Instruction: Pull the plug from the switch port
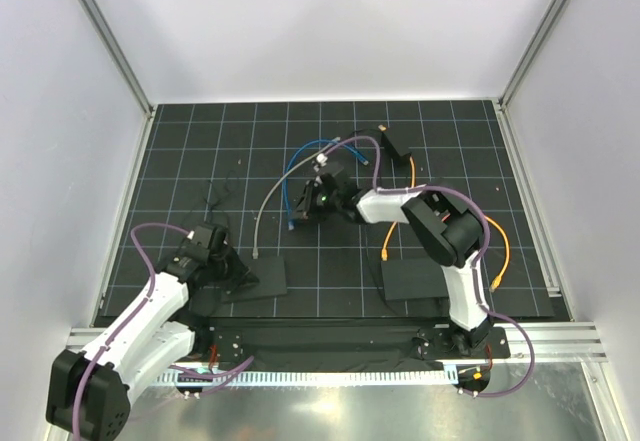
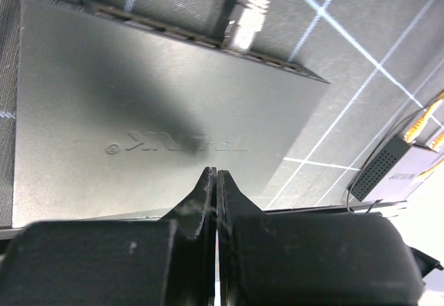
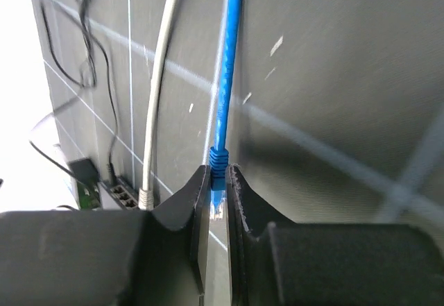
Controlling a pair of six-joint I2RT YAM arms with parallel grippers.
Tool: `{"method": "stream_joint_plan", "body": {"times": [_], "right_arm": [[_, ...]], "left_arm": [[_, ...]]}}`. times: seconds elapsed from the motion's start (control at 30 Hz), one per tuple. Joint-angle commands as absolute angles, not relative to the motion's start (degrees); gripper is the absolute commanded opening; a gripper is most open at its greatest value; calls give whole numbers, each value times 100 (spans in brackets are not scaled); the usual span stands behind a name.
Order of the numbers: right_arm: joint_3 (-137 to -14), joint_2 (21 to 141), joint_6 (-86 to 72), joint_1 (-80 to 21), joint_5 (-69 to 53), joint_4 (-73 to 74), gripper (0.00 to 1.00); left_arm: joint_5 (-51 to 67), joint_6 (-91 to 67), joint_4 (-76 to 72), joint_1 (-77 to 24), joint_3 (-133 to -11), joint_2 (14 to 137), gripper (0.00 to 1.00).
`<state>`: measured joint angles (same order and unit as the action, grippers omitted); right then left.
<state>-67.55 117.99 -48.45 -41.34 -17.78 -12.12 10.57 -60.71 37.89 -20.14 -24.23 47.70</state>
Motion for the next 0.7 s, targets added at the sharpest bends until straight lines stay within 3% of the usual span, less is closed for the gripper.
{"method": "stream_joint_plan", "body": {"times": [0.0, 0.4, 0.67], "right_arm": [[-7259, 11566, -4483, -3640, -2407, -485, 1], [-9412, 12857, -3929, -3550, -3744, 771, 1], [-9230, 12885, -4026, -3709, -3974, 439, 1]], "left_arm": [[958, -5845, 3990, -2030, -2733, 4685, 0], [1143, -5801, 3867, -2022, -2751, 4667, 0], [1143, -5818, 3885, -2030, -2760, 4650, 0]]}}
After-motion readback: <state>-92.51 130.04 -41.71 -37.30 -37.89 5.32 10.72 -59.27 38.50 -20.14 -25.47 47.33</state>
